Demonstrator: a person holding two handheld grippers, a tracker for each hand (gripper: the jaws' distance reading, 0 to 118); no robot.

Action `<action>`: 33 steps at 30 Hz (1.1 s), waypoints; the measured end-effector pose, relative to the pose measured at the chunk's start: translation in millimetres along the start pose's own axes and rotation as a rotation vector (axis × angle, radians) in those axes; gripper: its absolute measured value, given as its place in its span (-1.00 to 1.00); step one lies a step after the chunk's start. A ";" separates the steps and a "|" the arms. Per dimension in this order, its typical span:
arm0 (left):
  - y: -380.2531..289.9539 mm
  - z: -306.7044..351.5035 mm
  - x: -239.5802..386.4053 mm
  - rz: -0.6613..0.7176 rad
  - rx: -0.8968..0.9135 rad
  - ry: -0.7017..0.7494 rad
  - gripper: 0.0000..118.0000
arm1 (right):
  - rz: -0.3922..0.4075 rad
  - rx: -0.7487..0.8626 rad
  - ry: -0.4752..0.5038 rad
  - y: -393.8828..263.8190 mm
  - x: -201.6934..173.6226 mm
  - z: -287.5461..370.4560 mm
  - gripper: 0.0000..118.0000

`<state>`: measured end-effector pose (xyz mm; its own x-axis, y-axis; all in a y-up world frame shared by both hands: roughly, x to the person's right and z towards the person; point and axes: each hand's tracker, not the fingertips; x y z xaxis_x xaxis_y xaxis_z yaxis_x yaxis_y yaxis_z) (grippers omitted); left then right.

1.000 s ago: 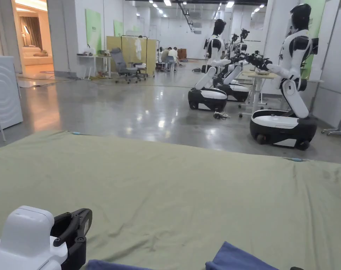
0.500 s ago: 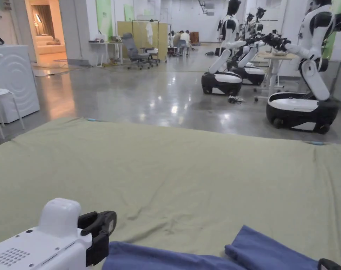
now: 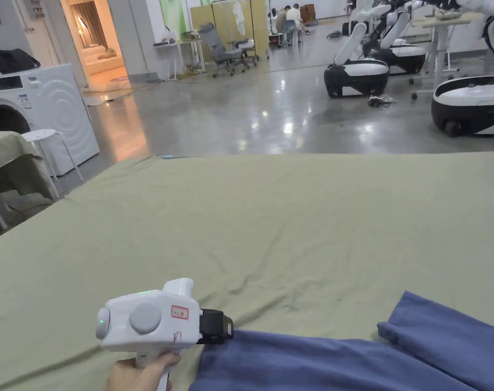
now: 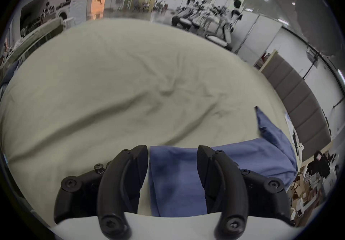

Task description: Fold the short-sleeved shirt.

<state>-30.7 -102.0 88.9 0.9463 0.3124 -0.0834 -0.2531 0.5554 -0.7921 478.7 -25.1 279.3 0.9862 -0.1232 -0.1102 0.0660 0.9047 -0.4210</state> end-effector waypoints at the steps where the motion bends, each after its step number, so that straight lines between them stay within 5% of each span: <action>1: -1.5 -6.6 -0.4 0.008 -0.011 -0.001 -0.10 | -0.011 -0.007 -0.004 -1.2 3.2 0.1 -1.00; 6: -8.0 -16.7 18.3 -0.116 -0.015 0.100 -0.35 | -0.044 -0.027 -0.038 -4.9 13.5 0.2 -1.00; 9: -10.1 -20.0 37.4 -0.243 -0.041 0.152 -0.71 | -0.055 -0.034 -0.048 -7.2 17.1 0.9 -1.00; 13: -13.8 -31.0 57.9 -0.371 -0.098 0.243 -0.75 | -0.036 -0.053 -0.113 -6.3 25.9 8.1 -1.00; 15: -12.1 -35.8 57.7 -0.377 -0.126 0.238 -0.75 | -0.053 -0.032 -0.196 -6.4 41.5 18.3 -0.69; 17: -6.5 -34.9 54.4 -0.357 -0.129 0.230 -0.75 | -0.139 -0.019 -0.255 -6.7 61.7 32.8 0.08; 18: -5.0 -34.3 53.0 -0.348 -0.133 0.224 -0.75 | -0.189 -0.022 -0.259 -11.1 80.7 35.6 0.15; 21: -7.7 -29.0 53.6 -0.334 -0.140 0.207 -0.75 | -0.343 -0.074 -0.194 -24.2 114.5 38.2 0.15; 28: -11.7 -26.7 57.2 -0.330 -0.141 0.195 -0.75 | -0.467 -0.258 -0.185 -66.7 128.1 1.0 0.39; 31: -9.3 -28.0 55.5 -0.326 -0.145 0.191 -0.75 | -0.444 -0.362 -0.232 -77.3 131.4 -25.8 0.29; 33: -9.9 -26.9 54.5 -0.318 -0.144 0.186 -0.75 | -0.429 -0.356 -0.259 -72.1 130.4 -27.9 -0.04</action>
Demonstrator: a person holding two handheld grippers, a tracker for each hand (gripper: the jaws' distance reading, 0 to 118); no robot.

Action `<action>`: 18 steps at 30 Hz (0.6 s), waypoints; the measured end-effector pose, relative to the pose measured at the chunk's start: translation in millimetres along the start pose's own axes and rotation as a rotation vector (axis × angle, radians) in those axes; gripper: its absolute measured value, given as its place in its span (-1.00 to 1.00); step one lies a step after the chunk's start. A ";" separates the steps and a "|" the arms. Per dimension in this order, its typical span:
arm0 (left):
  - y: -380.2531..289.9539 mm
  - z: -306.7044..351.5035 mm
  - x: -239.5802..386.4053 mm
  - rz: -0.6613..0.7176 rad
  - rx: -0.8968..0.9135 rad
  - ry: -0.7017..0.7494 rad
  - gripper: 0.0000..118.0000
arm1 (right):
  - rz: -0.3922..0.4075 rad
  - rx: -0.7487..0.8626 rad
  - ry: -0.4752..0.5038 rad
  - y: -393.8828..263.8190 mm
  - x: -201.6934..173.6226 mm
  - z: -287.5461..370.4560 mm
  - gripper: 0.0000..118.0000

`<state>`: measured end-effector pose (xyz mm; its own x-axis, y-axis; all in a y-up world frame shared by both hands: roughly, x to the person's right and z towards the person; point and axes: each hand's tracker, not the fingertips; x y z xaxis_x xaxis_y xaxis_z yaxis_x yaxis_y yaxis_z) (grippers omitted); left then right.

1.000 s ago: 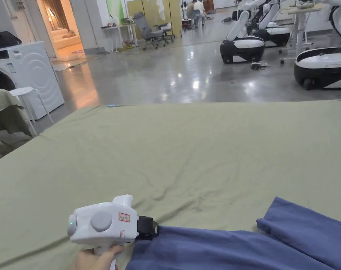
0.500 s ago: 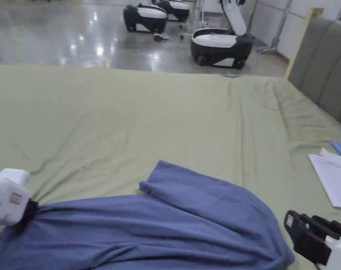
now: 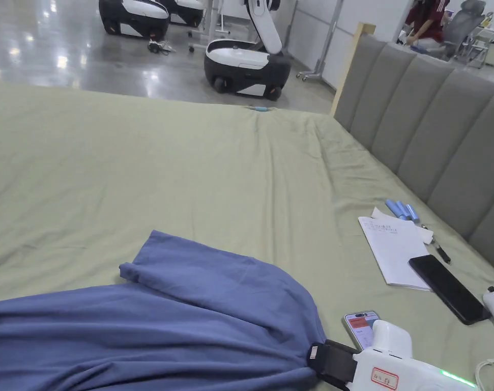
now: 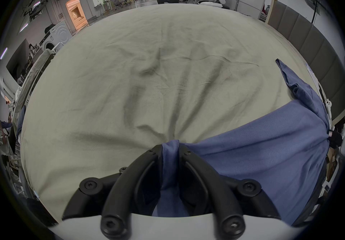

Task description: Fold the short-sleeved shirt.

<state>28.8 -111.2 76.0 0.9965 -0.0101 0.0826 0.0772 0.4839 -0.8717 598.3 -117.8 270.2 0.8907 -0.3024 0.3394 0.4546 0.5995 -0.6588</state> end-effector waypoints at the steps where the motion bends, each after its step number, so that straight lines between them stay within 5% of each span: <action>1: -0.8 0.1 -0.3 0.007 0.004 -0.002 -0.75 | 0.009 0.010 0.012 -0.3 -2.8 2.0 -0.33; 2: -2.2 0.1 -0.6 0.012 0.014 0.000 -0.75 | 0.014 0.011 0.078 0.0 -2.1 1.6 -0.90; 3: -4.1 0.2 -0.7 0.016 0.023 0.000 -0.75 | -0.024 -0.013 0.147 -1.2 -2.6 -0.7 -0.90; 6: -10.4 3.2 -2.0 0.025 0.070 -0.005 -0.78 | 0.083 0.031 0.061 -7.8 -16.0 1.4 -0.90; 8: -21.0 13.5 -5.4 -0.012 0.172 -0.024 -0.87 | 0.082 0.076 0.083 -5.0 -18.8 11.8 -0.91; 11: -23.4 56.3 -26.4 0.140 0.329 -0.119 -0.90 | 0.070 0.219 0.166 14.5 -24.9 47.7 -0.91; 13: -18.1 98.6 -44.7 0.222 0.445 -0.217 -0.90 | 0.110 0.269 0.196 35.1 -37.0 68.4 -0.91; 18: 10.2 192.4 -70.5 0.219 0.658 -0.208 -0.90 | 0.271 0.393 0.190 78.9 -75.7 97.1 -0.91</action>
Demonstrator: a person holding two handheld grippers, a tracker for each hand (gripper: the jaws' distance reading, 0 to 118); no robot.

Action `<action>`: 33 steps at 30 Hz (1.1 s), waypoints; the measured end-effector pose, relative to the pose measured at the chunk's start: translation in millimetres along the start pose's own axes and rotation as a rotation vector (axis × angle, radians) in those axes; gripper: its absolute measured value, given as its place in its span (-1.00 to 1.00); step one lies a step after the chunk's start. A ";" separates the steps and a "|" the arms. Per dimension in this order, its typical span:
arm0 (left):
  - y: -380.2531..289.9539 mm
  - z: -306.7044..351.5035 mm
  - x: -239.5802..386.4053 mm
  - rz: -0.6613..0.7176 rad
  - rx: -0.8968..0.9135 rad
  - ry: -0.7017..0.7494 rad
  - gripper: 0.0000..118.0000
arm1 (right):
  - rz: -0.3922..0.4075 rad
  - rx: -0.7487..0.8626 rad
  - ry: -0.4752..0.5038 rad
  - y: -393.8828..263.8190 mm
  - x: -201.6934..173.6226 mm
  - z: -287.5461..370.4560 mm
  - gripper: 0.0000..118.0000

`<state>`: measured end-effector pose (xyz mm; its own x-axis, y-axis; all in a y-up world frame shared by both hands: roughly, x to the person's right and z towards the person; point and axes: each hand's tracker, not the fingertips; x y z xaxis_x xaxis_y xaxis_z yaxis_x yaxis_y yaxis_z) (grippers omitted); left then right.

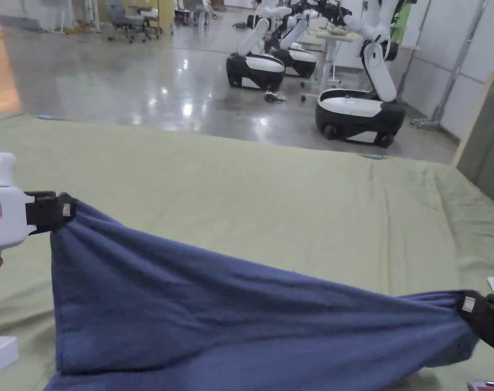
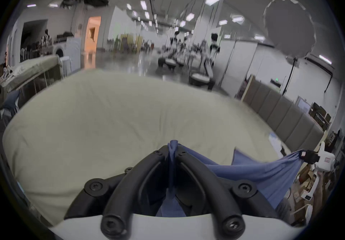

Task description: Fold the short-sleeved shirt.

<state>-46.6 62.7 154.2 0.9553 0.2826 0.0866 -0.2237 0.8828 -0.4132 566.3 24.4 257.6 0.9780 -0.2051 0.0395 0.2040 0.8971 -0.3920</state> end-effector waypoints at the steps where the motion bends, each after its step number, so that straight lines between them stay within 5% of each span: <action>1: 16.4 9.5 -3.0 0.013 0.024 -0.020 -0.90 | -0.005 0.009 0.023 10.9 -1.3 -0.9 -0.91; 17: 191.8 25.7 22.9 -0.084 0.259 0.053 -0.90 | 0.136 0.237 0.098 214.4 -58.2 -40.2 -0.91; 33: 269.0 -97.4 39.7 -0.138 0.293 0.180 -0.90 | 0.224 0.296 -0.068 310.0 -109.4 -179.7 -0.91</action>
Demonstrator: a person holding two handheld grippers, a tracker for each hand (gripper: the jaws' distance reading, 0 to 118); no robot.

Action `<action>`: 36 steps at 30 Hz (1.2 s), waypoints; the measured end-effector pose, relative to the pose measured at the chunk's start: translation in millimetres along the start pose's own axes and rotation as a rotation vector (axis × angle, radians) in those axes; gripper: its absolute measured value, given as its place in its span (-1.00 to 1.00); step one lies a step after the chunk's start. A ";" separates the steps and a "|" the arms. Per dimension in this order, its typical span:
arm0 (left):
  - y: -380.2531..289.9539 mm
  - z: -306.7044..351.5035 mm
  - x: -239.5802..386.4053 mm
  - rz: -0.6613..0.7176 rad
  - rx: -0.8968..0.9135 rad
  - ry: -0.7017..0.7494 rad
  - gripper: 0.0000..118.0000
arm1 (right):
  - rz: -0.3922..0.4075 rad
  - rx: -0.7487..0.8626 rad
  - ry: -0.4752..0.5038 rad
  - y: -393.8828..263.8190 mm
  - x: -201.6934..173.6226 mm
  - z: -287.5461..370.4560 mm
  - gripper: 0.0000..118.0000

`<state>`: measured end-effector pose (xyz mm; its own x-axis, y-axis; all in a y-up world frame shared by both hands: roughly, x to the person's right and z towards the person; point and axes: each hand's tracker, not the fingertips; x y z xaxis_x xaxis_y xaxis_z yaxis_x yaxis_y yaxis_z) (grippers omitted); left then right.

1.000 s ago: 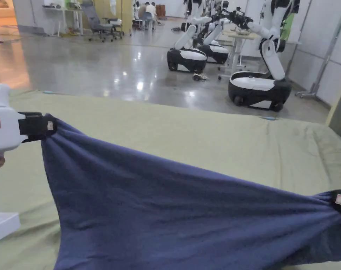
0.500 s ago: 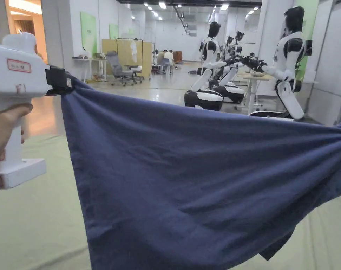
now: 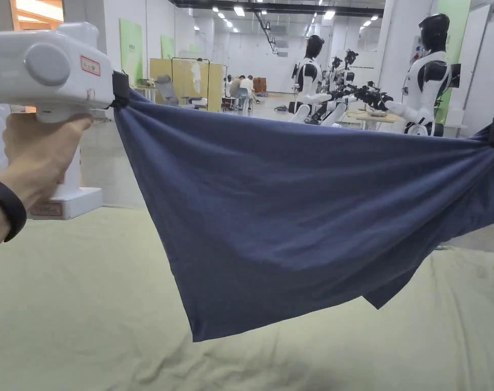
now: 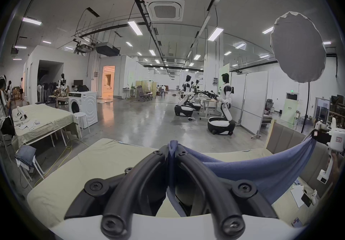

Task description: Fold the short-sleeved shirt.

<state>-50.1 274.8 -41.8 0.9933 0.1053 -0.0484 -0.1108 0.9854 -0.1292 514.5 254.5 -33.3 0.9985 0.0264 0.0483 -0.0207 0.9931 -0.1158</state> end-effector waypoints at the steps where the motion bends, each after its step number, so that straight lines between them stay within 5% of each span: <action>1: -4.3 -4.8 0.1 -0.001 -0.008 0.006 -0.90 | -0.005 -0.011 0.007 -3.5 -0.7 -7.6 -0.91; 10: -118.9 46.5 -20.3 0.005 -0.132 -0.074 -0.90 | -0.021 -0.166 0.101 -120.2 15.4 19.9 -0.91; 13: -176.8 90.3 -38.3 0.129 -0.209 -0.131 -0.90 | 0.005 -0.251 0.121 -181.5 22.7 57.2 -0.91; 15: -221.8 121.7 -52.1 0.299 -0.238 -0.198 -0.90 | -0.035 -0.264 0.131 -233.1 31.9 92.0 -0.91; 19: -305.4 180.8 -57.5 0.315 -0.331 -0.130 -0.90 | -0.192 -0.386 0.122 -323.4 45.9 165.6 -0.91; 22: -348.2 219.3 -65.7 0.395 -0.409 -0.165 -0.90 | -0.221 -0.451 0.076 -364.3 48.0 219.2 -0.91; 26: -389.5 254.4 -76.0 0.394 -0.478 -0.108 -0.90 | -0.354 -0.525 0.039 -388.5 46.0 266.5 -0.91; 34: -421.1 270.2 -84.7 0.416 -0.534 -0.081 -0.88 | -0.300 -0.562 0.016 -392.7 36.4 277.8 -0.91; 36: -419.9 269.4 -84.0 0.376 -0.551 -0.096 -0.53 | -0.276 -0.583 0.015 -392.9 35.9 277.0 -0.41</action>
<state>-77.9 -111.8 283.3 0.8794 0.4645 -0.1044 -0.4259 0.6697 -0.6084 544.3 -103.0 288.7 0.9638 -0.2269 0.1403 0.2642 0.7377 -0.6213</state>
